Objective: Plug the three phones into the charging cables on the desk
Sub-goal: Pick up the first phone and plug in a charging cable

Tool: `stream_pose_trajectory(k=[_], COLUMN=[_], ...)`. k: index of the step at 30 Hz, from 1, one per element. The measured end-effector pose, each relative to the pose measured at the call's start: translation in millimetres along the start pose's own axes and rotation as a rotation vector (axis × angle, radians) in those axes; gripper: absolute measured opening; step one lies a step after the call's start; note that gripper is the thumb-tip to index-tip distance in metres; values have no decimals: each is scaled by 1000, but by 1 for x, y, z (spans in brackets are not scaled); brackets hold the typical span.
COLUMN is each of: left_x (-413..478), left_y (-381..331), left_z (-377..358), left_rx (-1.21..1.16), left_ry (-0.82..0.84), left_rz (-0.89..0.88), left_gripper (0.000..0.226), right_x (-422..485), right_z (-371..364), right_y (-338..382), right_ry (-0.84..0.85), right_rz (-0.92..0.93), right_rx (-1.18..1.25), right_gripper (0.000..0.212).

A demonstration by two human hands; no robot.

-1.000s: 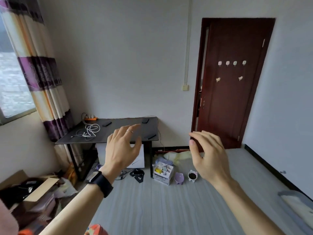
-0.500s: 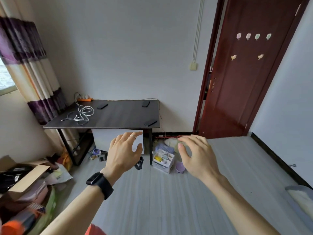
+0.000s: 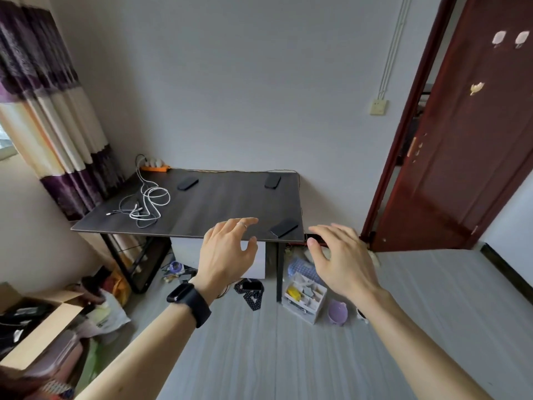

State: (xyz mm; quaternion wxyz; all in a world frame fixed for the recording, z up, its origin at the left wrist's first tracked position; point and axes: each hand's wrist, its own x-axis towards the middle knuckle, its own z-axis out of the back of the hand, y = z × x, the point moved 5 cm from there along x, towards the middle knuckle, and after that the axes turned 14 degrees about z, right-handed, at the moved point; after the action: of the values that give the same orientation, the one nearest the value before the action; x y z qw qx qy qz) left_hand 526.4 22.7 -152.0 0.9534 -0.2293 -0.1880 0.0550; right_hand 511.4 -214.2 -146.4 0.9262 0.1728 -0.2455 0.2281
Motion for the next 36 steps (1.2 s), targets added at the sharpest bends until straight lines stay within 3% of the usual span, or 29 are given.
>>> stream_pose_trajectory(k=[14,18,25,30,36], left_x=[223,255,301,336,355], left_y=[131,178,258,297,316], left_z=[-66,-96,-194,-272,-343], left_rx=[122,151,126,134,154], left_ry=[-67,-21,234,501,729], left_rz=[285,359,406,375,339], left_gripper=[41,42,43,45,49], right_x=[225,256,270,257,247], right_z=[-201,-263,-382,-454,-504], right_y=[-75,-94,-125,-148,-190], right_ry=[160,230,472,658,687], right_rz=[89,19,-227,-542,-949], right_rx=[214,282,315,260,211], right_gripper=[40,32,35,46,70])
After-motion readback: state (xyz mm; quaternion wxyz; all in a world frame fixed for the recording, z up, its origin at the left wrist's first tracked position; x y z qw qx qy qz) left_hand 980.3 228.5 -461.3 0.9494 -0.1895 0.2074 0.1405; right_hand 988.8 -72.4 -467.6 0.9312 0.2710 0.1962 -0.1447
